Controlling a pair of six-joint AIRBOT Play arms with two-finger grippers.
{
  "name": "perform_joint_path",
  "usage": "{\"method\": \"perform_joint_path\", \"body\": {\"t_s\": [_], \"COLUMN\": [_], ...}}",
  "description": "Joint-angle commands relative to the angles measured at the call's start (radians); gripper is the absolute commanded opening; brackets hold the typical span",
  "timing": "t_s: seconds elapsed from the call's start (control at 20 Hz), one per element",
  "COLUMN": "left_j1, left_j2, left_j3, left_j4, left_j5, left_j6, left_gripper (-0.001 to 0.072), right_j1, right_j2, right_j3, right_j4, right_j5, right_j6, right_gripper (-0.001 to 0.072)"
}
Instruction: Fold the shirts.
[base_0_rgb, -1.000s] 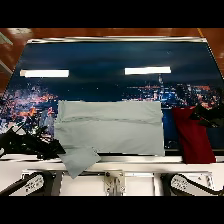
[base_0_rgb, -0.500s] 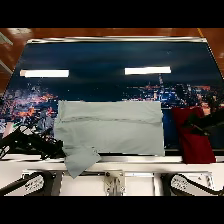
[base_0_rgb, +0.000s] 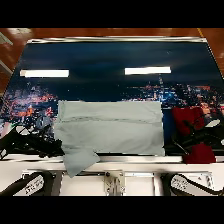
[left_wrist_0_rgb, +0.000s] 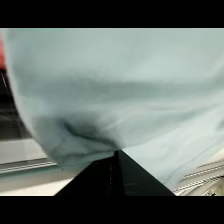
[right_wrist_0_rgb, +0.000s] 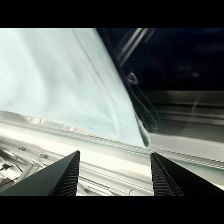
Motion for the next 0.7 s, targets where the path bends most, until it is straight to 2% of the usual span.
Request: {"method": "perform_joint_path", "body": {"t_s": [0.0,0.25,0.3,0.4,0.45,0.5,0.55,0.65], "left_j1": [0.000,0.000,0.000,0.000,0.001,0.001,0.001,0.001], "left_j2": [0.075,0.117,0.119,0.118,0.118,0.119,0.118,0.118], "left_j3": [0.001,0.002,0.002,0.003,0.009,0.018,0.029,0.063], "left_j4": [-0.002,-0.002,-0.002,-0.002,-0.002,-0.002,-0.002,-0.001], "left_j5": [-0.012,-0.028,-0.028,-0.027,-0.027,-0.027,-0.028,-0.027], "left_j6": [0.002,-0.009,-0.009,-0.009,-0.009,-0.009,-0.009,-0.008], "left_gripper": [0.0036,0.0036,0.0036,0.0036,0.0036,0.0036,0.0036,0.0036], "right_j1": [0.000,0.000,0.000,0.000,0.008,0.032,0.064,0.122], "right_j2": [-0.001,-0.001,-0.001,-0.001,-0.003,-0.003,-0.003,-0.002], "right_j3": [-0.072,-0.124,-0.124,-0.124,-0.124,-0.124,-0.124,-0.110], "right_j4": [0.000,0.011,0.018,0.042,0.055,0.051,0.051,0.055], "right_j5": [-0.055,-0.158,-0.177,-0.197,-0.198,-0.204,-0.211,-0.204], "right_j6": [-0.005,0.011,0.019,0.023,0.022,0.023,0.023,0.002], "right_gripper": [0.0572,0.0571,0.0538,0.0537,0.0514,0.0362,0.0247,0.0061]}}
